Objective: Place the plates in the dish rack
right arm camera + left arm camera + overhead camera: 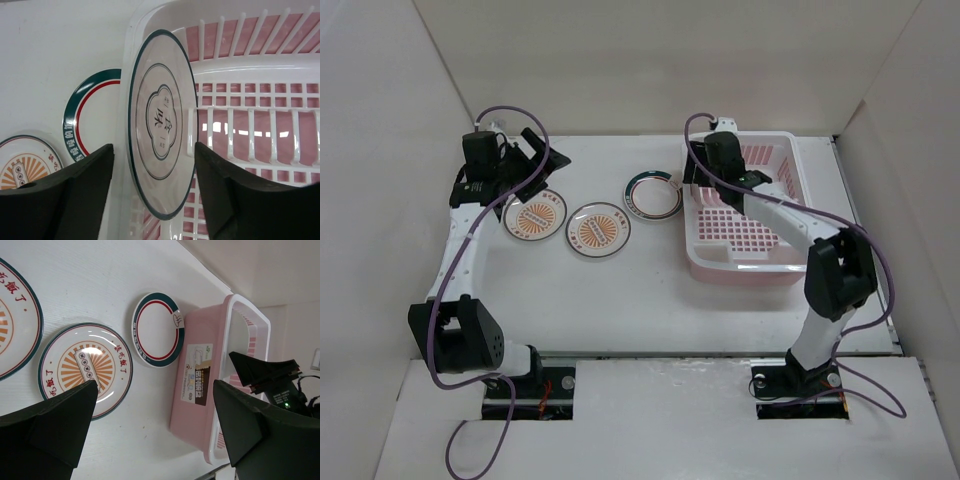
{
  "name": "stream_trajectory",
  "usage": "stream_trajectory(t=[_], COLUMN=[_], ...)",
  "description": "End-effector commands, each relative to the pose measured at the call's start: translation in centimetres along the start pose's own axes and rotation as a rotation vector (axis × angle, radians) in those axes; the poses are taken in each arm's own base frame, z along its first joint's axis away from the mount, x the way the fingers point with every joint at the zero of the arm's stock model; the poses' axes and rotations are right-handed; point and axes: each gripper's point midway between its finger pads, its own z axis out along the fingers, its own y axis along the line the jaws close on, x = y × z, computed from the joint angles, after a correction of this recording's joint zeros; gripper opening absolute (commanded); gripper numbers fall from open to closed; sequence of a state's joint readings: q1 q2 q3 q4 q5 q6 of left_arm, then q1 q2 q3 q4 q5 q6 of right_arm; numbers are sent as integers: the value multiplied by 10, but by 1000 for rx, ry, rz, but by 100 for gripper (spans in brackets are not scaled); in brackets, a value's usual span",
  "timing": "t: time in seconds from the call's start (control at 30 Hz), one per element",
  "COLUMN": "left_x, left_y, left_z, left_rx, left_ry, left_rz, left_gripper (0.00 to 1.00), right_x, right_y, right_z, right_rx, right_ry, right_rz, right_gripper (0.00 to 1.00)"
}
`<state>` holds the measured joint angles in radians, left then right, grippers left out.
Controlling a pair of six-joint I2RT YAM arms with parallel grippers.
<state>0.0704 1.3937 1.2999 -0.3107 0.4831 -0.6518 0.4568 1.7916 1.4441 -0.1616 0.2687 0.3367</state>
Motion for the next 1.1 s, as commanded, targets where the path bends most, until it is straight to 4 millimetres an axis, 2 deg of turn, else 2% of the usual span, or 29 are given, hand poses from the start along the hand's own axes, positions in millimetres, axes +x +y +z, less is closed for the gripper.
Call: stream_trajectory(t=[0.0, 0.03, 0.07, 0.13, 0.2, 0.27, 0.3, 0.37, 0.4, 0.43, 0.5, 0.57, 0.6, 0.77, 0.83, 0.87, 1.03, 1.07], left_x=[-11, -14, -21, -27, -28, -32, -19, -9, 0, 6, 12, 21, 22, 37, 35, 38, 32, 30], left_y=[11, 18, 26, 43, 72, 96, 115, 135, 156, 166, 171, 186, 188, 211, 217, 226, 233, 231], left_z=[1, 0, -1, -4, -6, -11, -9, -11, -15, -16, -22, -24, -25, -21, -16, -16, -7, -3], left_rx=[-35, -59, -90, -140, -206, -242, -265, -281, -311, -331, -343, -406, -422, -489, -489, -511, -486, -462], left_ry=[-51, -60, -79, -101, -112, -143, -117, -103, -101, -97, -116, -129, -133, -138, -159, -169, -222, -230], left_rz=[38, 38, 35, 23, -18, -94, -141, -254, -316, -356, -382, -406, -419, -486, -497, -515, -546, -551], left_gripper=[99, 99, 99, 99, 99, 99, 99, 99, 99, 99, 99, 99, 99, 99, 98, 96, 89, 88], right_x=[-65, -67, -79, -87, -98, -102, -109, -107, -106, -112, -110, -105, -105, -115, -120, -123, -127, -132], right_y=[9, 9, 8, 6, 11, 28, 34, 54, 59, 63, 73, 78, 78, 87, 90, 95, 100, 102], right_z=[-37, -41, -51, -61, -78, -93, -106, -124, -131, -144, -157, -168, -168, -189, -199, -203, -212, -220], right_rx=[-44, -45, -44, -55, -96, -207, -255, -386, -425, -463, -519, -552, -553, -613, -637, -649, -688, -705], right_ry=[-132, -134, -160, -173, -188, -186, -203, -189, -190, -206, -204, -195, -195, -223, -239, -247, -250, -264], right_rz=[41, 42, 49, 45, 20, -12, -32, -57, -61, -64, -74, -82, -82, -91, -94, -97, -104, -107], right_gripper=[73, 75, 95, 100, 100, 100, 100, 100, 100, 100, 100, 100, 100, 100, 100, 100, 100, 100])
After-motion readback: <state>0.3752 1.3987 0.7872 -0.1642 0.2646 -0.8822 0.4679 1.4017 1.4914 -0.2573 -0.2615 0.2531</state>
